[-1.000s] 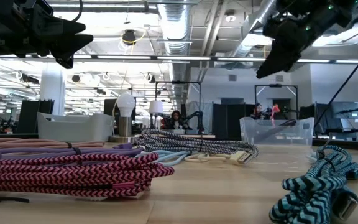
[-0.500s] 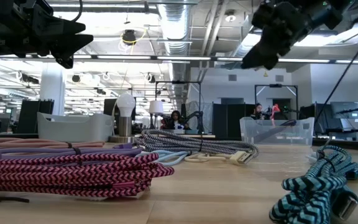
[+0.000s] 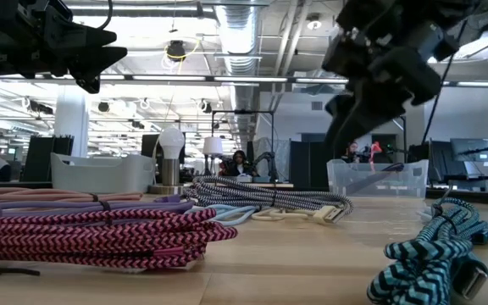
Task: Pick & Place USB Port
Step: Put the white patterned charger cable into the transparent bin
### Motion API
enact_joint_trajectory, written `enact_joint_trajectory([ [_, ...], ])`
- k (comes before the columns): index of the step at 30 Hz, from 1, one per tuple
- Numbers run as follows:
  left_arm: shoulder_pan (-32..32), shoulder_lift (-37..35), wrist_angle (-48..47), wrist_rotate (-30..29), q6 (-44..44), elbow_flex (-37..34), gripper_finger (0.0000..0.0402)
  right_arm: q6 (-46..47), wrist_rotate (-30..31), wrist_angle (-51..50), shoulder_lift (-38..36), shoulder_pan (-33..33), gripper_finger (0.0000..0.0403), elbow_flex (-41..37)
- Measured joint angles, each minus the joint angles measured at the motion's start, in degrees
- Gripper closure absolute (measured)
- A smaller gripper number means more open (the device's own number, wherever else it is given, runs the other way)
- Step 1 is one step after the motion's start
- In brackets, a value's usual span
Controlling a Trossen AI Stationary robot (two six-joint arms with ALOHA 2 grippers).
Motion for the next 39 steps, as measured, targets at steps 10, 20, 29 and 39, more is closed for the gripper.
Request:
enact_joint_trajectory([
  [10, 0.0, 0.0, 0.0, 0.0, 0.0, 0.0, 0.0242, 3.0, -0.4, 7.0, 10.9, 5.2, 0.0198, 0.0],
  [20, 0.0, 0.0, 0.0, 0.0, 0.0, 0.0, 0.0242, 5.0, 0.0, 12.7, 16.6, 7.1, 0.0221, 0.1],
  [29, 0.0, 0.0, 0.0, 0.0, 0.0, 0.0, 0.0242, 3.1, 1.2, 13.0, 16.3, 6.3, 0.0376, 0.1],
  [39, 0.0, 0.0, 0.0, 0.0, 0.0, 0.0, 0.0242, 1.3, 1.1, 10.9, 15.1, 6.1, 0.0387, 0.0],
])
